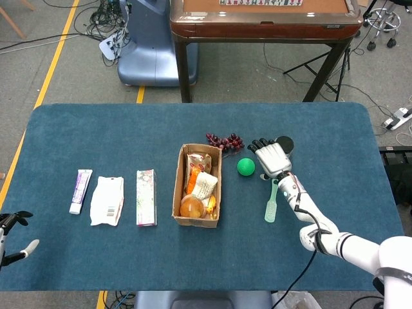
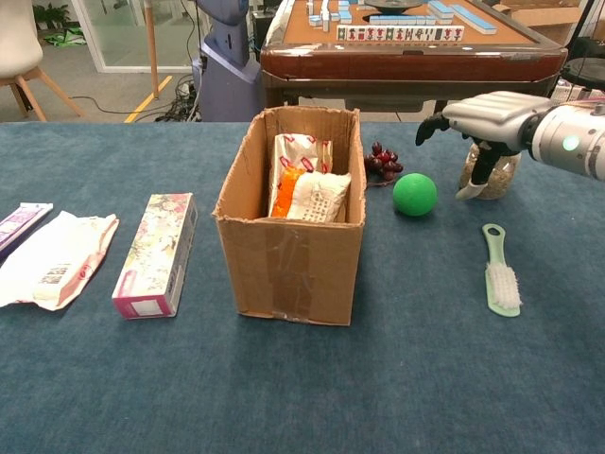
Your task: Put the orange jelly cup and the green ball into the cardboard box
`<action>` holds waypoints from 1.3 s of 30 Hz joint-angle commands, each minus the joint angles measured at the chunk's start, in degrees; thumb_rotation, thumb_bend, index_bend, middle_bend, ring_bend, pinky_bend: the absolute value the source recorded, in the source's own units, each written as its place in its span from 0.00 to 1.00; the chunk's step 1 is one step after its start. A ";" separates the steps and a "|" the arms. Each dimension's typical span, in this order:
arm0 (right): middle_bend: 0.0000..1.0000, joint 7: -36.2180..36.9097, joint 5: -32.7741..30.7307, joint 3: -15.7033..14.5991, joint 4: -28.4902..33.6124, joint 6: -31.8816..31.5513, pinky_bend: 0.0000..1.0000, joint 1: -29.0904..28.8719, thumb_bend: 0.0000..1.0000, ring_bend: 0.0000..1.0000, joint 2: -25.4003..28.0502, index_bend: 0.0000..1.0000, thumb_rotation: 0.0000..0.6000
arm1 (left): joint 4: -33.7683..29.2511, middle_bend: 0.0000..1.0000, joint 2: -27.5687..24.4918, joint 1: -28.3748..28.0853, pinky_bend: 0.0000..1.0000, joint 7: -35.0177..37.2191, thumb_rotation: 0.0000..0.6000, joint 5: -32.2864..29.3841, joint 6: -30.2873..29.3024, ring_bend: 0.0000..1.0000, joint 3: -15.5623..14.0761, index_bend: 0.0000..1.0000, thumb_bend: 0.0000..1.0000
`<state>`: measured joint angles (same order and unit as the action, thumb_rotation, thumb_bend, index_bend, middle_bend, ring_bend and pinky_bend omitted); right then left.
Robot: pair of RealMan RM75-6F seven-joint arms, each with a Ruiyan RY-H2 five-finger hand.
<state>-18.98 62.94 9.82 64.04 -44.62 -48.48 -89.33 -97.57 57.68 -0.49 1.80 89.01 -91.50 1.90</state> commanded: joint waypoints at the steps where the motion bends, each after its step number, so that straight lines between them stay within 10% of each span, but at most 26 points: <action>1: 0.18 0.98 -0.08 -0.20 -2.52 1.83 0.27 -0.90 0.01 0.13 -2.00 0.28 1.00 | -0.02 0.47 -0.06 0.02 0.59 0.11 1.00 -0.08 0.02 0.35 0.02 0.36 0.14; 39: 0.42 8.14 4.31 0.84 -13.61 2.99 0.27 -2.13 0.23 0.33 -9.52 0.45 1.00 | -0.23 0.47 -0.59 0.34 0.59 0.87 1.00 0.34 -0.56 0.35 0.01 0.36 0.14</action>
<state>-11.05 67.04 10.61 50.13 -41.35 -50.74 -99.08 -97.80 57.09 -0.15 2.68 89.35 -92.06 1.91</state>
